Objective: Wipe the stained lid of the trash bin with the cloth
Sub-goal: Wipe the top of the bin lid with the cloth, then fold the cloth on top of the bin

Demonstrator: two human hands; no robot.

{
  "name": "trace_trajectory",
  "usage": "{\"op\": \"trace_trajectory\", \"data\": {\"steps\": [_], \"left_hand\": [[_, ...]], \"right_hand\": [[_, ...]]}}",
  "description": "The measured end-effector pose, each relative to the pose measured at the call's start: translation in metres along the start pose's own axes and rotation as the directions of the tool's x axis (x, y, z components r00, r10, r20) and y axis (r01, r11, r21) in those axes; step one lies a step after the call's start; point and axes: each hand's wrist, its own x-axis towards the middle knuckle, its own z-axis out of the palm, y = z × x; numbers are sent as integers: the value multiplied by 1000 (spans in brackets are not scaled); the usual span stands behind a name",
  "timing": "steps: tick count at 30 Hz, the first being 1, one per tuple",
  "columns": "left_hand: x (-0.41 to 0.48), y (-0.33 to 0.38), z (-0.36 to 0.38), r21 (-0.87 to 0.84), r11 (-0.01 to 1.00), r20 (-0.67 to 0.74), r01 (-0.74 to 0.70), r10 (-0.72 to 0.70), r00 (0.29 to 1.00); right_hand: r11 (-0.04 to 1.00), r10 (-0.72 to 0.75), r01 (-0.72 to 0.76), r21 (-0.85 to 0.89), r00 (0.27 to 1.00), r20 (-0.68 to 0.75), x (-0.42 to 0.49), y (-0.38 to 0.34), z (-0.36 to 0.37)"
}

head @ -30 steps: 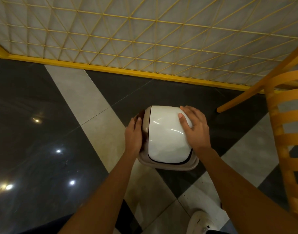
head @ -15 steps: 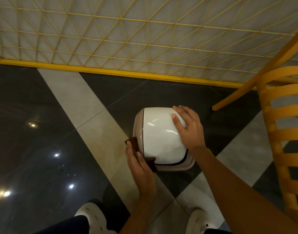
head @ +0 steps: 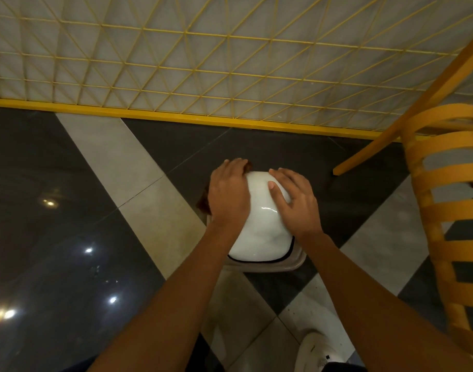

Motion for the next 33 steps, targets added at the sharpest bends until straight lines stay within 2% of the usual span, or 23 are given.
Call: {"op": "trace_trajectory", "data": {"steps": [3,6,8,10,12,17,18,20,22,23,24,26,28,29,31,33], "left_hand": [[6,25,10,128,980,95,-152,140,985],[7,25,12,155,952,161,-264,239,958],[6,11,2,150,956,159,-252,228,961],[5,0,-5,143,978,84,-149,138,987],[2,2,-4,161,983,76,-90,79,994],[-7,28,7,142,950,246,-278,238,939],[-6,30,5,83,959,269,-272,241,933],[-2,28,-7,-193,973,325,-129,187,927],[1,21,-24,-480,874,343,79,104,933],[3,16,-31,-523,844,292,114,52,955],[5,10,-36,-483,868,230,113,2,973],[9,-5,-38,-235,968,175,88,-46,983],[7,-15,-32,42,998,249,52,-61,966],[6,-18,-28,108,994,273,31,-59,960],[2,-15,-25,97,995,247,24,-47,968],[2,-8,-26,14,998,186,59,-61,981]], "right_hand": [[1000,-12,13,15,1000,-19,-1,-1,-2],[1000,-11,12,15,1000,-29,-2,-3,-4],[1000,-5,5,5,1000,-19,-2,-4,-4],[1000,0,0,-4,1000,-26,-2,-5,-5],[1000,-6,6,-10,1000,-25,-2,-5,-4],[999,10,-10,-34,1000,13,-2,-4,-5],[999,5,-4,-39,1000,10,-2,-4,-5],[1000,-3,3,-21,1000,1,-2,-5,-5],[1000,7,-7,2,1000,1,-1,-6,-5],[1000,15,-15,15,1000,5,-1,-6,-5],[999,22,-22,26,1000,10,-1,-6,-6],[999,37,-38,33,999,25,-1,-6,-7],[999,48,-48,12,998,50,-1,-8,-9],[999,46,-46,-4,997,59,0,-9,-11],[998,44,-41,-44,997,71,0,-11,-14],[995,61,-54,-82,995,79,3,-15,-17]]}}
